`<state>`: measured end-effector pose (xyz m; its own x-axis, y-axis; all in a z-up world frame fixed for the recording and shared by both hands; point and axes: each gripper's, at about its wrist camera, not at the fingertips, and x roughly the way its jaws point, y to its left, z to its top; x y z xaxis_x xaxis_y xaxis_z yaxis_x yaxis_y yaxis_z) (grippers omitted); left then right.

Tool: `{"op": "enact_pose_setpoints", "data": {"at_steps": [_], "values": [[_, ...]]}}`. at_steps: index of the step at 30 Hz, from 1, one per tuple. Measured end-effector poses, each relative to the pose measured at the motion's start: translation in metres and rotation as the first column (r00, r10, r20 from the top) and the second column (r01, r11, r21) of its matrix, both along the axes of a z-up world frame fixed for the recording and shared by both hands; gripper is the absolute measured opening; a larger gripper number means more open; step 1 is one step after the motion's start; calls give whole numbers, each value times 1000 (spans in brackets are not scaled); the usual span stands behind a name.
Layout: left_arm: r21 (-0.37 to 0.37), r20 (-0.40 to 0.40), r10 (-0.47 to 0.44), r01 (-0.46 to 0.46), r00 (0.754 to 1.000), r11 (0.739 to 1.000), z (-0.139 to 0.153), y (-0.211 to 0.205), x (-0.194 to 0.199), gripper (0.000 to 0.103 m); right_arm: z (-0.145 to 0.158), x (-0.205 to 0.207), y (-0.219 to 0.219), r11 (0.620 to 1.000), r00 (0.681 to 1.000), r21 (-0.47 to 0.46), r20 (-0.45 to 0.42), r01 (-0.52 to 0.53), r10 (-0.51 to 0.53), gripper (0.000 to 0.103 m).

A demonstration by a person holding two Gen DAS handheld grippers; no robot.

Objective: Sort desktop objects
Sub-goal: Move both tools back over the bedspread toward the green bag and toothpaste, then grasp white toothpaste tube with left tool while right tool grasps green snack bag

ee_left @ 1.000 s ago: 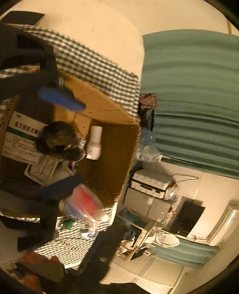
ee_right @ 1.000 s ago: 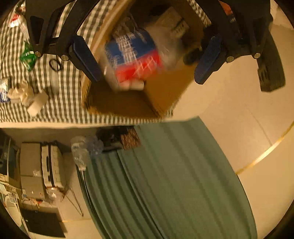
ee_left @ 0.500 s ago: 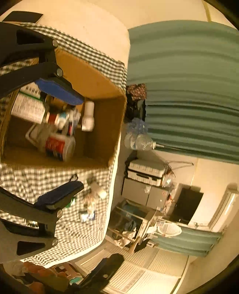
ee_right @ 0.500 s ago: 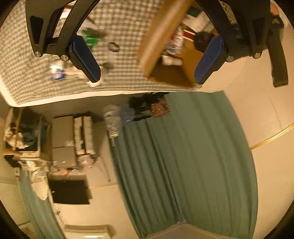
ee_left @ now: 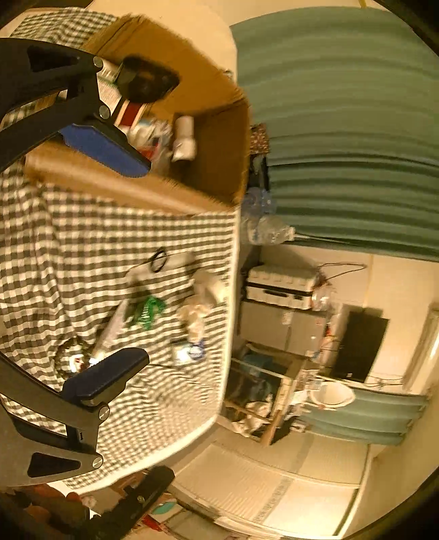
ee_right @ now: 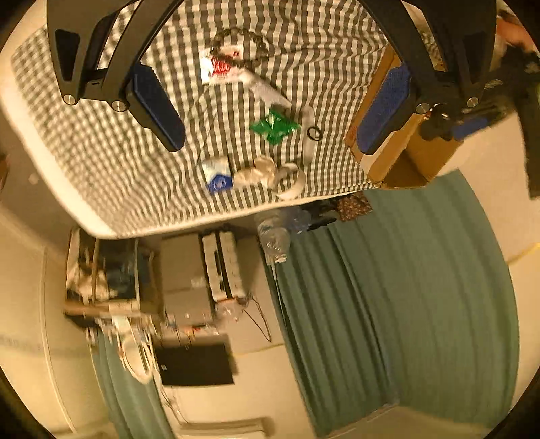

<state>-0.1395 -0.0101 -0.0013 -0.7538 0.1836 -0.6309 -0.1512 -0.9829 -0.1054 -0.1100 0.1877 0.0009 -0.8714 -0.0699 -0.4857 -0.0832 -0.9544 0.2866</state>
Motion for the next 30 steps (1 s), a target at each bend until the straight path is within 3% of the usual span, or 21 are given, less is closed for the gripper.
{"op": "enact_pose_setpoints", "data": {"at_steps": [9,13,16,22,26,28,30], "values": [[-42,144,7,-1,990,999,-74,29,-41,103,-58,-18,18,1000,995,-26,97,-13,16,102],[-48,151,19,-12,988,999,-94,36,-66,103,-74,-39,13,998,991,-22,118,-56,58,102],[-93,152,35,-21,988,995,-108,40,-90,103,-83,-57,2,993,984,-16,139,-114,115,101],[-102,141,-5,20,990,995,-137,42,-104,103,-108,-121,-23,977,959,11,191,-215,209,101],[-77,168,-44,58,985,995,-156,37,-112,103,-137,-169,-26,965,933,-101,249,-243,261,101],[-42,187,-66,76,980,996,-163,34,-112,103,-152,-189,-29,954,915,-158,279,-254,290,94],[-15,206,-72,77,976,997,-170,32,-112,103,-172,-207,-37,949,881,-168,355,-268,312,94]]}}
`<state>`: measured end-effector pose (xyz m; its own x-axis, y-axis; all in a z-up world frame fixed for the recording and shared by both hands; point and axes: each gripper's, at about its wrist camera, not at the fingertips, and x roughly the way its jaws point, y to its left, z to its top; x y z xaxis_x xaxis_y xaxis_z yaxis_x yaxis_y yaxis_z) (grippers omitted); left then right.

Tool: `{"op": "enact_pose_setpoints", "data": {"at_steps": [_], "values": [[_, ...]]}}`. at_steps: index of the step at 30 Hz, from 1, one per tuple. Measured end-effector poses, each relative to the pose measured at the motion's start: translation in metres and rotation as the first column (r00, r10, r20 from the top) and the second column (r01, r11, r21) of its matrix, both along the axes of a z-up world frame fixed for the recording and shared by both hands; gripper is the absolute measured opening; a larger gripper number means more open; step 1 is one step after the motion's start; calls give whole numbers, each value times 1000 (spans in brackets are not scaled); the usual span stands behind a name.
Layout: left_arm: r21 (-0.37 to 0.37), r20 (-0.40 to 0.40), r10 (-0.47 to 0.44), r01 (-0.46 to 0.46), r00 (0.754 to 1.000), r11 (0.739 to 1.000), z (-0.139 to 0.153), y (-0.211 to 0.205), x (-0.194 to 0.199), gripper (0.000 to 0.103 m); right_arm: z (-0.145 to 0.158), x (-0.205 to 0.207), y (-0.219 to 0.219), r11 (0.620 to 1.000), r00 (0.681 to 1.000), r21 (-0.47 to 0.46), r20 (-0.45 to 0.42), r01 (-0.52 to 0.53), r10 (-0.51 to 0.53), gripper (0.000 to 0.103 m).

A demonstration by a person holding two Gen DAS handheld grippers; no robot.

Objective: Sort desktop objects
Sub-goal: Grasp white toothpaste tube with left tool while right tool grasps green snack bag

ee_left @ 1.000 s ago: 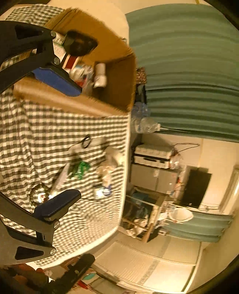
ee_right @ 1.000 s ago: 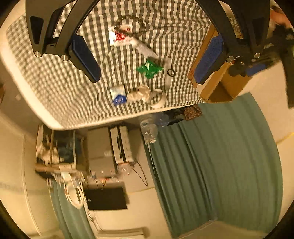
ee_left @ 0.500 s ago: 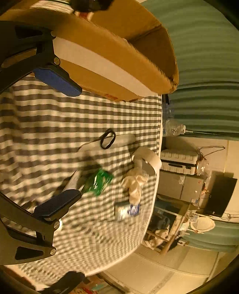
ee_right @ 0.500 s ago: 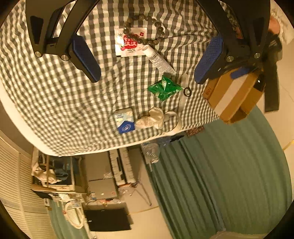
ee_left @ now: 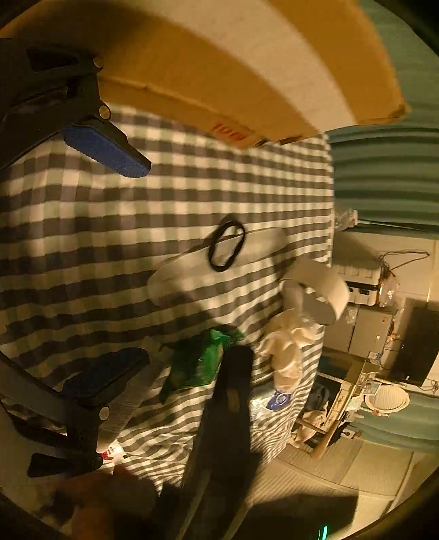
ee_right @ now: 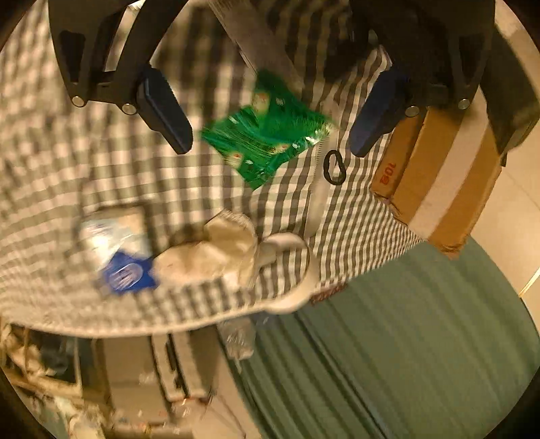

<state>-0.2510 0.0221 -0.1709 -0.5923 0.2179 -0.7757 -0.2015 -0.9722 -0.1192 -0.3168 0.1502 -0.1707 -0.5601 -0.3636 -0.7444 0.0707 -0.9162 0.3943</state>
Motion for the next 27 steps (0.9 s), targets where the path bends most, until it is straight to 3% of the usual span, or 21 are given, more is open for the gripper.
{"op": "enact_pose_setpoints", "data": {"at_steps": [2,3,4,6,7,14,17,19,21,22,24,27], "values": [[10,24,5,-6,1000,1000,-4,-1,-1,103,-13,-6,-5,999,999,46,40,-2,0,89],[13,39,5,-5,999,1000,-6,-1,-2,103,-10,-1,-5,998,1000,65,-4,4,-4,83],[13,46,10,-10,999,1000,-7,-1,-2,103,-8,0,-4,998,1000,68,-12,4,-3,65],[19,52,21,-22,998,1000,-7,0,-1,103,-2,4,6,998,1000,61,-7,15,-15,59],[23,58,26,-27,998,999,-7,1,0,103,2,7,11,997,1000,68,-7,24,-23,49],[66,128,13,-22,992,998,8,38,18,103,30,53,60,972,992,199,-40,128,-122,49],[64,214,40,-54,976,996,4,64,17,103,38,74,83,946,982,262,-45,190,-185,49],[52,247,75,-90,966,995,0,79,11,89,43,84,98,938,974,263,-48,227,-222,49],[86,258,65,-90,964,992,-2,91,4,32,44,95,111,935,964,237,-47,265,-262,49],[103,273,45,-76,961,992,-4,95,1,24,45,97,115,937,960,211,-44,278,-275,49],[96,288,44,-75,957,993,-4,99,-1,20,49,107,131,945,953,122,-46,303,-299,49],[109,276,32,-64,961,992,2,97,5,17,52,109,134,946,953,111,-56,303,-299,49]]}}
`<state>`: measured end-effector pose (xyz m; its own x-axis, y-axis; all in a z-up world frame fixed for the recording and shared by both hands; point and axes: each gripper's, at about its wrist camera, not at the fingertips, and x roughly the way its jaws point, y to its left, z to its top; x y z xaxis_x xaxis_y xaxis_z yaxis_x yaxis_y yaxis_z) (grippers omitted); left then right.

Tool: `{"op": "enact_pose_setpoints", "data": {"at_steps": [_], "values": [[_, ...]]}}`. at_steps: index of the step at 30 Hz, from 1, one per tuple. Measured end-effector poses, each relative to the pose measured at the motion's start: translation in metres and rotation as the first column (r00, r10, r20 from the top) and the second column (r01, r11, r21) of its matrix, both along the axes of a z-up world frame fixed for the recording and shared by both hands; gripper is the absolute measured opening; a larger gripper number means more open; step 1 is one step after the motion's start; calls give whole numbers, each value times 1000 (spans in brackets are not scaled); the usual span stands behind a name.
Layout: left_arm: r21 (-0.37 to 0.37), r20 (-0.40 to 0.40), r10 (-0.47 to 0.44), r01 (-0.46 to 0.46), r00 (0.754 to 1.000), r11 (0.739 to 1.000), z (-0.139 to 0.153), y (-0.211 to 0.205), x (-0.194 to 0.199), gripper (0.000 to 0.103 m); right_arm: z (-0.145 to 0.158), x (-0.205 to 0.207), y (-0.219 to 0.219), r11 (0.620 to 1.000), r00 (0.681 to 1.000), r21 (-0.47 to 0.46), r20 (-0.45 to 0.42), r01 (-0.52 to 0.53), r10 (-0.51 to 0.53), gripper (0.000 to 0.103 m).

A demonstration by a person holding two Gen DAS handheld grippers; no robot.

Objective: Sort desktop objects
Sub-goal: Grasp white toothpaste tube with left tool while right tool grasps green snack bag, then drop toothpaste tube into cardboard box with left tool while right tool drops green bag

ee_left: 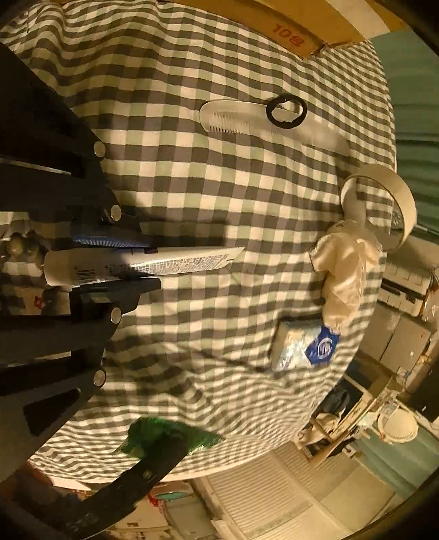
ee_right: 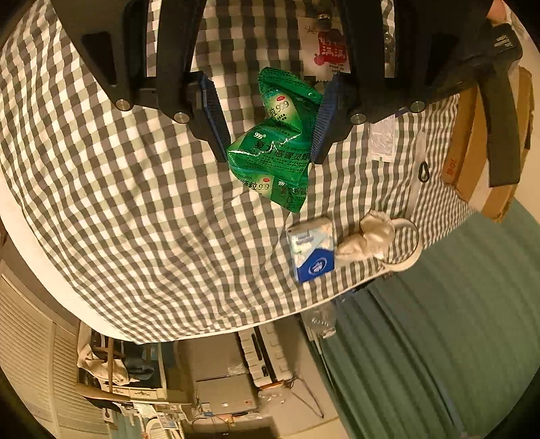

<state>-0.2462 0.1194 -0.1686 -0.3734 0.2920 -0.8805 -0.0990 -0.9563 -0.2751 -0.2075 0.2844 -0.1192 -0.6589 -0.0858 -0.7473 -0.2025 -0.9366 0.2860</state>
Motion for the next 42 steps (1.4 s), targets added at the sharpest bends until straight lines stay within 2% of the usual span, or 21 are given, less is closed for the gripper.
{"op": "enact_pose_setpoints", "data": {"at_steps": [3,8,12,16,21,24,27,31,35,42], "values": [[-28,-57,-43,41,997,999,18,-4,15,17,1,2,-3,1000,1000,-26,-8,-17,17,49],[-15,-133,-76,75,988,997,48,-20,37,17,14,22,-24,999,998,-6,-33,-51,51,49],[6,-191,-119,123,974,992,78,-31,57,17,36,52,-49,998,995,19,-72,-64,65,49],[1,-265,-123,128,956,992,116,-53,75,17,69,79,-72,996,987,41,-140,-79,84,49],[-108,-377,-136,103,916,989,173,-81,91,17,106,98,-111,991,972,77,-200,-114,127,49],[-138,-430,-128,75,894,988,204,-106,98,17,121,98,-136,982,963,103,-205,-158,177,49],[-166,-462,-109,35,880,986,222,-132,101,17,134,89,-172,968,944,112,-219,-225,245,49],[-173,-477,-62,-24,877,985,231,-170,94,17,140,71,-214,948,923,115,-222,-296,315,49],[-193,-474,-16,-86,880,977,225,-209,81,17,141,42,-257,919,897,124,-201,-375,394,49],[-219,-414,92,-197,906,956,190,-282,55,17,128,-19,-334,863,845,106,-175,-493,505,49]]}}
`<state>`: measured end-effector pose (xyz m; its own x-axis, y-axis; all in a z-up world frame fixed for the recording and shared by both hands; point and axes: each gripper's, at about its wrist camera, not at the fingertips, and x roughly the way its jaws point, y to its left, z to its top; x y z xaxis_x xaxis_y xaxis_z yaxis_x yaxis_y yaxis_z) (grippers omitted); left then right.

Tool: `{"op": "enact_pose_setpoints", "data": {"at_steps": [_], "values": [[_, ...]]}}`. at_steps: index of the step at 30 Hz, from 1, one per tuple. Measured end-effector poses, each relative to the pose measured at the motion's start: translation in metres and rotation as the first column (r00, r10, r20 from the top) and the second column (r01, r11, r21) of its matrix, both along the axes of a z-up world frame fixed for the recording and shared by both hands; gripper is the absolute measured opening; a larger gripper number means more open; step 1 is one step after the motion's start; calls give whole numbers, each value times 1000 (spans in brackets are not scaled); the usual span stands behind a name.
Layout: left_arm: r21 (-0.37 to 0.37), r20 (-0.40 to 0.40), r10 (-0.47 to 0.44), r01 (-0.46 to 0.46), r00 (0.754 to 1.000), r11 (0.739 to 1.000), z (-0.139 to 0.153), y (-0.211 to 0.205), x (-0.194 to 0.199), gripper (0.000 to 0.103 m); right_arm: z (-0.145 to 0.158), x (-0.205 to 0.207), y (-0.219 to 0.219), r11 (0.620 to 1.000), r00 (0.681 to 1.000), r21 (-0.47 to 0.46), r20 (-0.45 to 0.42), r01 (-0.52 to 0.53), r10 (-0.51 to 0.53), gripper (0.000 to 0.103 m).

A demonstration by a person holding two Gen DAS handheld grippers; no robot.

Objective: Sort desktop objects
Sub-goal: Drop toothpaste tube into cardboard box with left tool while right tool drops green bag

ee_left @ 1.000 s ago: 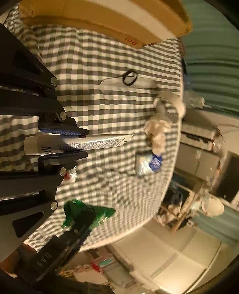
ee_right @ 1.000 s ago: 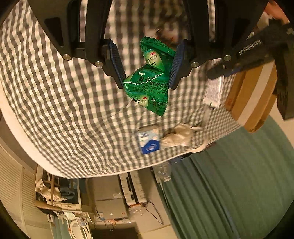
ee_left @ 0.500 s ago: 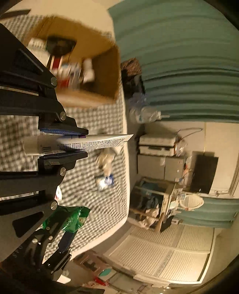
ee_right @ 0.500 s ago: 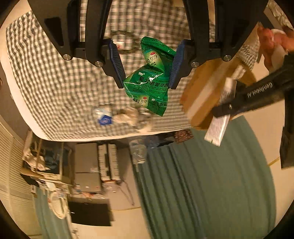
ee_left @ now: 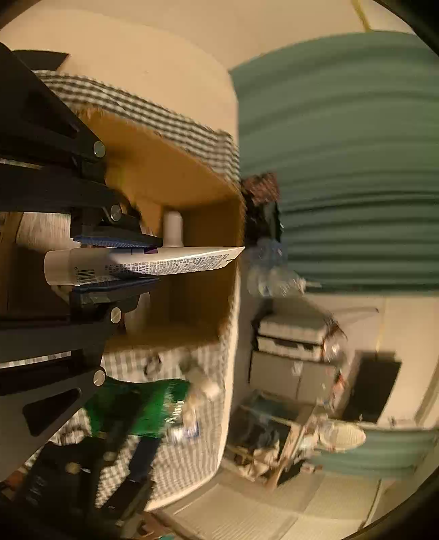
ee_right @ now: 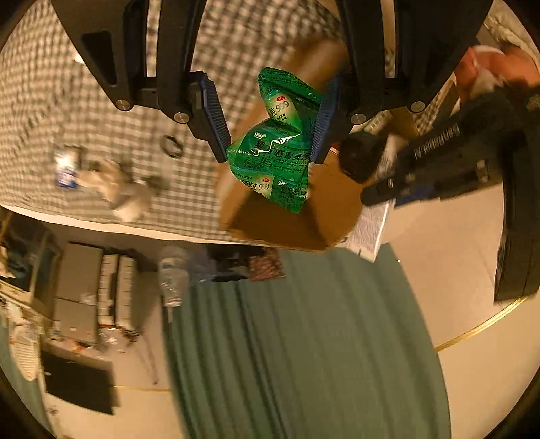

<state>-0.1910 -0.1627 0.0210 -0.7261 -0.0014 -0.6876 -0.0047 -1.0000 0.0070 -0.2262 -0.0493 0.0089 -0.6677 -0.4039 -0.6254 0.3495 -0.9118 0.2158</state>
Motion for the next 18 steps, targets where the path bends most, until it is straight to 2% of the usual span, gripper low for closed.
{"op": "enact_pose_setpoints", "data": {"at_steps": [3,6,7,8,9,10,11,12,13,16,18], "values": [[-11,44,26,-26,999,1000,-23,-16,-5,17,-14,-24,-23,999,999,4,32,-35,35,49],[-21,91,36,-34,995,999,-44,-22,-13,17,-24,-44,-34,999,997,-22,54,-44,45,54],[-24,92,41,-39,995,999,-49,-23,-14,17,-26,-51,-35,999,998,-20,62,-26,28,66],[-29,74,48,-45,996,999,-49,-23,-12,20,-26,-55,-33,1000,998,-14,61,3,-3,72],[-32,61,51,-49,997,998,-49,-20,-11,29,-26,-58,-28,999,998,-15,62,32,-31,75],[-37,66,61,-59,996,998,-50,-16,-13,52,-24,-60,-20,998,997,-38,67,42,-40,75],[-44,74,80,-77,994,996,-51,-15,-14,62,-21,-59,-12,997,997,-66,63,45,-41,75],[-43,75,101,-98,992,994,-52,-18,-14,68,-16,-55,1,994,997,-90,47,63,-59,75],[-26,69,106,-105,992,994,-51,-19,-12,68,-11,-51,11,993,996,-89,31,83,-80,75],[1,62,102,-102,993,995,-44,-13,-5,70,0,-34,46,988,989,-33,-13,148,-149,75],[6,43,100,-100,994,995,-33,-1,4,84,5,-15,75,979,979,21,-36,204,-203,75]]}}
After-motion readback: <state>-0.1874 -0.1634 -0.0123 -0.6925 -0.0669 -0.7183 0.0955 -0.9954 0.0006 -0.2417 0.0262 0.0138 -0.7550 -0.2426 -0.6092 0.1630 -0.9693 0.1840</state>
